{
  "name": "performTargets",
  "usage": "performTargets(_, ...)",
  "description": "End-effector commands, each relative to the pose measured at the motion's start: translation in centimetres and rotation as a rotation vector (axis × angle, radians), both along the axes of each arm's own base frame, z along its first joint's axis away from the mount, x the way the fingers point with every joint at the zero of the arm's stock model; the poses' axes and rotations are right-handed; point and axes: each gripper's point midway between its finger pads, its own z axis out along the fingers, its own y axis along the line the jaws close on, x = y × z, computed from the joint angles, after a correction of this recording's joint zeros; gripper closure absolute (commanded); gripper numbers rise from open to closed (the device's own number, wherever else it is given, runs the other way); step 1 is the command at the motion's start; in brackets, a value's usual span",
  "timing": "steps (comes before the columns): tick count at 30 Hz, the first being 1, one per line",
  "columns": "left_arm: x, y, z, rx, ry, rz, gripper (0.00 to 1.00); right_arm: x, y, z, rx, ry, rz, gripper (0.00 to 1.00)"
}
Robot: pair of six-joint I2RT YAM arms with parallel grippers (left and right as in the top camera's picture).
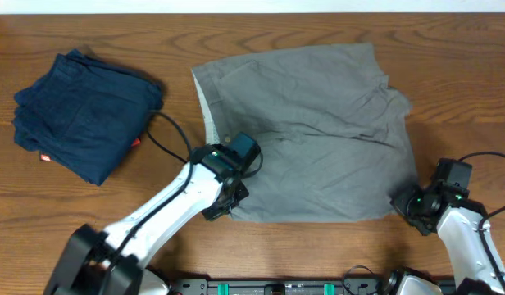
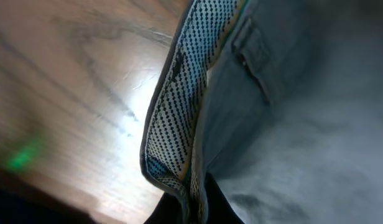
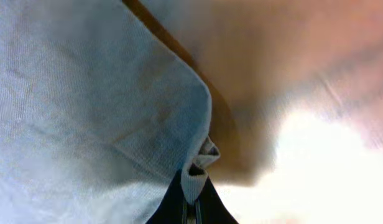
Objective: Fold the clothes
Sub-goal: 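Lift the shorts with both grippers and stretch them horizontally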
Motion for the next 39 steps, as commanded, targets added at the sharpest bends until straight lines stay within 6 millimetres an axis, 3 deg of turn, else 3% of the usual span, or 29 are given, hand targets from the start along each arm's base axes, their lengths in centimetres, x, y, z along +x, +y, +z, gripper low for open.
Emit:
performTargets(1,0.1,0.7,2.7,-0.025,-0.092,-0.058,0.94,2.7,-1.0,4.8,-0.046,-0.105,0.047,0.99)
performTargets(7,0.0,1.1,9.0,-0.168,-0.336,-0.087,0.94,3.4,-1.4,12.9,-0.105,-0.209,0.079,0.99)
performTargets(12,-0.7,2.1,13.8,-0.282,-0.546,-0.074,0.94,2.2,-1.0,17.6,-0.140,-0.269,0.103,0.99)
performTargets(18,-0.3,3.9,16.6,-0.280,-0.711,-0.031,0.94,2.7,-1.1,22.3,-0.232,-0.409,0.165,0.99)
performTargets(23,2.2,4.7,16.2,-0.164,-0.755,0.014,0.94,5.9,-0.8,23.6,-0.245,-0.506,0.254,0.99)
performTargets(28,5.2,6.6,13.8,0.007,-0.714,0.154,0.94,10.8,0.1,23.4,-0.215,-0.580,0.333,0.99)
performTargets(33,8.6,8.7,11.0,0.083,-0.659,0.323,0.94,16.4,1.9,22.2,-0.192,-0.648,0.425,0.99)
performTargets(39,11.2,11.2,7.8,0.144,-0.602,0.463,0.94,22.0,5.5,18.9,-0.166,-0.683,0.534,0.99)
